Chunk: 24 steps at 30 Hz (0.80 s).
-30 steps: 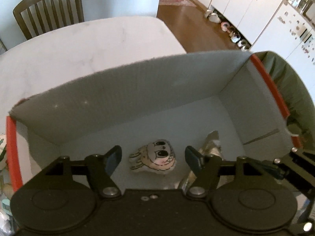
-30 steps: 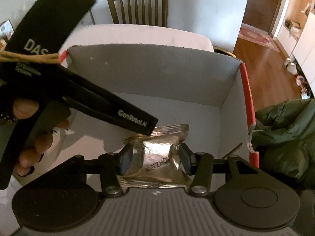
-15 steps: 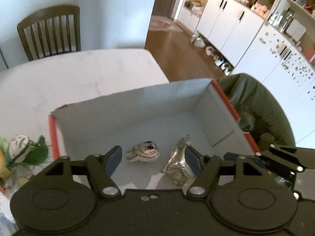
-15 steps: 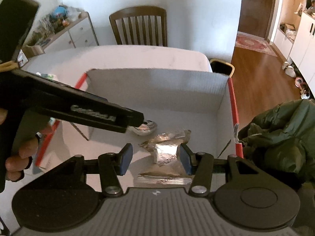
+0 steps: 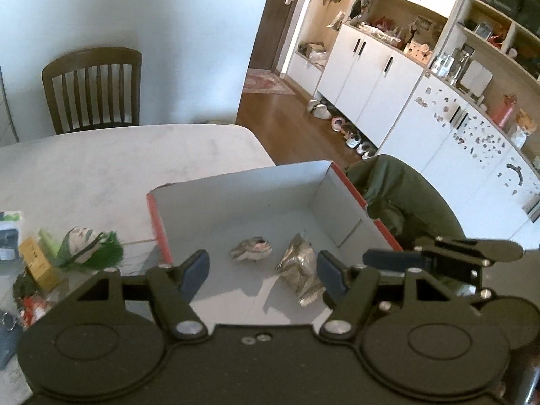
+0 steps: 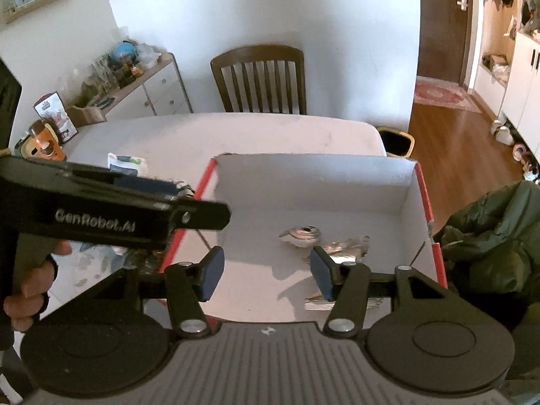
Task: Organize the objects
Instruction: 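Withdraw both tools from the shoebox back over the table items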
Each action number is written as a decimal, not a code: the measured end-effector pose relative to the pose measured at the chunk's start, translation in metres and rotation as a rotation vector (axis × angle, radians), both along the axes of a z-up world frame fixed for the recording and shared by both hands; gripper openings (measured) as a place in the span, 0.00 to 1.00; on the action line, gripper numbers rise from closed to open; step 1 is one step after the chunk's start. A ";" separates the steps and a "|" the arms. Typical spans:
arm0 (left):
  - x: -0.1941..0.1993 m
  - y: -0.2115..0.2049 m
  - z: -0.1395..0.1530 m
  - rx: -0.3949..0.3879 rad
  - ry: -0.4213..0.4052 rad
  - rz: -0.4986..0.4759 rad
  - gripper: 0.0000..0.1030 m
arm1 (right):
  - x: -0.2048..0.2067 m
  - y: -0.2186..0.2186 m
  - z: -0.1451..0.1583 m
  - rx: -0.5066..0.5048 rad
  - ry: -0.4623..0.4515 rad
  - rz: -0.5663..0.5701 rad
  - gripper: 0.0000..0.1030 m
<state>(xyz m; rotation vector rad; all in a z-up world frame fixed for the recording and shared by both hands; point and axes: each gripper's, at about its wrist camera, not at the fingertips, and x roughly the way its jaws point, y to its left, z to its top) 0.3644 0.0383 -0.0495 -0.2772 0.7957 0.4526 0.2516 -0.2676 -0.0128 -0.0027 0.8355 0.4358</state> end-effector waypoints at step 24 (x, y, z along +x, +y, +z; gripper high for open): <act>-0.171 0.045 0.040 0.149 -0.097 0.030 0.99 | -0.072 0.103 0.030 0.080 -0.112 -0.059 0.76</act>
